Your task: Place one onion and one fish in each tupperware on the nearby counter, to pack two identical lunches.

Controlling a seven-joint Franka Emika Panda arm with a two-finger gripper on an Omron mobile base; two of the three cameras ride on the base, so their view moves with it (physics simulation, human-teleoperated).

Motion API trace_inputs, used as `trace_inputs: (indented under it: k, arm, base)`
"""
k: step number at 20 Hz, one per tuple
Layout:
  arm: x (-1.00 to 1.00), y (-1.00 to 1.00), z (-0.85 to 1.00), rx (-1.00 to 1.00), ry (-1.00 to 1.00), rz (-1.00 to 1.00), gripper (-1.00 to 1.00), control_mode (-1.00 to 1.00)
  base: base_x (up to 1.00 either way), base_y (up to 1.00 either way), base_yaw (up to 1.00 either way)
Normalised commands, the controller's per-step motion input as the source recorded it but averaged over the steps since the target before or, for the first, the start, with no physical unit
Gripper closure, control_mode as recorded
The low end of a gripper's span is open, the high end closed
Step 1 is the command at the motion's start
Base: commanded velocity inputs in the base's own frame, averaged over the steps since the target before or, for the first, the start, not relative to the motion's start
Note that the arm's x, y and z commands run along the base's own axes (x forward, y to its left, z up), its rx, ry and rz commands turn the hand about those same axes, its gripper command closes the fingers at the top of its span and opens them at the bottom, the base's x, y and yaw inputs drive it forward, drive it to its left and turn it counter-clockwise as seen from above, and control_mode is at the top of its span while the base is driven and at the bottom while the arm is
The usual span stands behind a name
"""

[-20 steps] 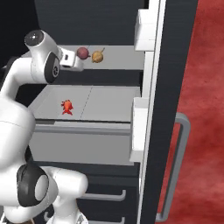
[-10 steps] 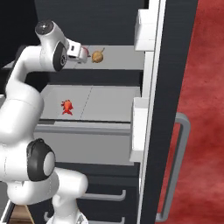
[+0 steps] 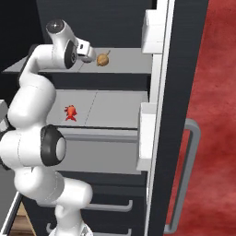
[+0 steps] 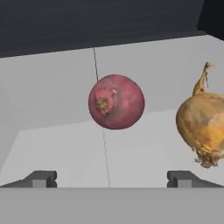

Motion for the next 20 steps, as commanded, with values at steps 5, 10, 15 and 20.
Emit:
trace_inputs:
  k: [5, 10, 15, 20]
  arm:
    - [0.61, 0.06, 0.0, 0.0, 0.01, 0.0, -1.0, -1.0]
    - [0.55, 0.0, 0.0, 0.0, 0.02, 0.0, -1.0, -1.0]
    - [0.41, 0.0, -0.06, 0.0, 0.04, -0.01, -1.0, -1.0]
    - [0.16, 0.0, -0.22, -0.01, 0.06, -0.04, -1.0, -1.0]
  base:
    - [0.0, 0.0, 0.0]
    - [0.0, 0.0, 0.0]
    - [0.0, 0.0, 0.0]
    - [0.0, 0.0, 0.0]
